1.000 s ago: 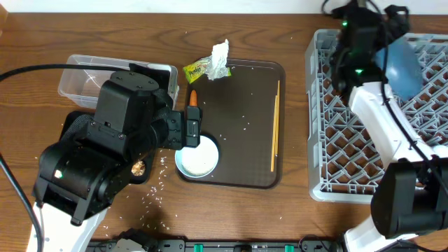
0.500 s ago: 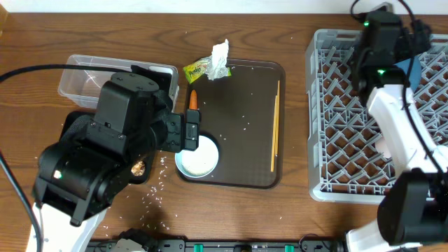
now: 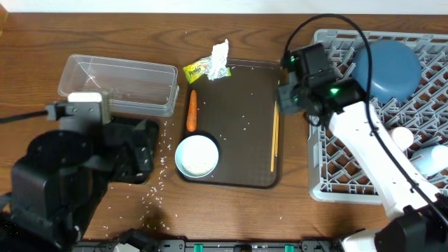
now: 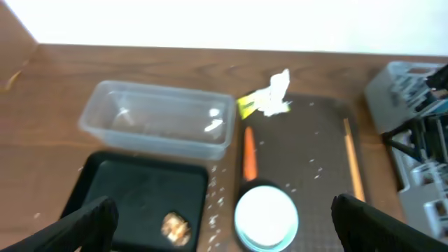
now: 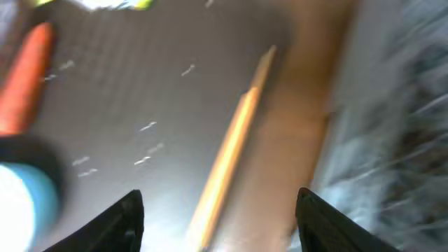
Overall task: Sort waste into correct bins and load items into the dishwasher rack
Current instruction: 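Move the right gripper to the chopsticks on the dark tray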
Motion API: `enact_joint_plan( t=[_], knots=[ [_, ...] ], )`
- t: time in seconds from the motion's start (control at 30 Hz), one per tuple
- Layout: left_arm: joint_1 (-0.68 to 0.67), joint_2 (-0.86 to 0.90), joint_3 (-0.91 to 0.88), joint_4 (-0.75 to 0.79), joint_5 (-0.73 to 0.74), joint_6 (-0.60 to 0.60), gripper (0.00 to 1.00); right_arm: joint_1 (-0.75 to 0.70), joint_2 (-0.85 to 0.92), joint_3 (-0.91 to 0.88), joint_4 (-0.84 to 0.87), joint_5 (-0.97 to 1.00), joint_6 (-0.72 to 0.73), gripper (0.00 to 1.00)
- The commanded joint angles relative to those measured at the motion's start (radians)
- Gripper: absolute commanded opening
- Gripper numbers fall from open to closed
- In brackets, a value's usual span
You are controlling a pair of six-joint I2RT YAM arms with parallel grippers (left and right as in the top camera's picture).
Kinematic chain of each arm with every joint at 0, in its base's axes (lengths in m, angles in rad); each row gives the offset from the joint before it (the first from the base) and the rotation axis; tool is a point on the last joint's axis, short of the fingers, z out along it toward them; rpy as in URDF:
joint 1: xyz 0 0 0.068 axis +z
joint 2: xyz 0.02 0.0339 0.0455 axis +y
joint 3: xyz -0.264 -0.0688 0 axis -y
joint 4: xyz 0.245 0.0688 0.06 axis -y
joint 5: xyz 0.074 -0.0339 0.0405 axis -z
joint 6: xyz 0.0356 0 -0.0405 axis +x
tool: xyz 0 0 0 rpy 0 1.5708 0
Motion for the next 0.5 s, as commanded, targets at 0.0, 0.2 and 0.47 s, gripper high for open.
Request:
enact_joint_plan(
  t=[0.0,0.2,0.47],
  knots=[
    [-0.001,0.010,0.005,-0.028,-0.049,-0.019,0.98,0.032,0.064,0.005,-0.034,-0.134,0.267,0.54],
    [-0.001,0.010,0.005,-0.074,-0.049,-0.019,0.98,0.094,0.186,0.005,-0.069,-0.128,0.293,0.24],
    [-0.001,0.010,0.005,-0.074,-0.049,-0.019,0.98,0.101,0.314,0.005,-0.088,0.021,0.339,0.25]
  ],
)
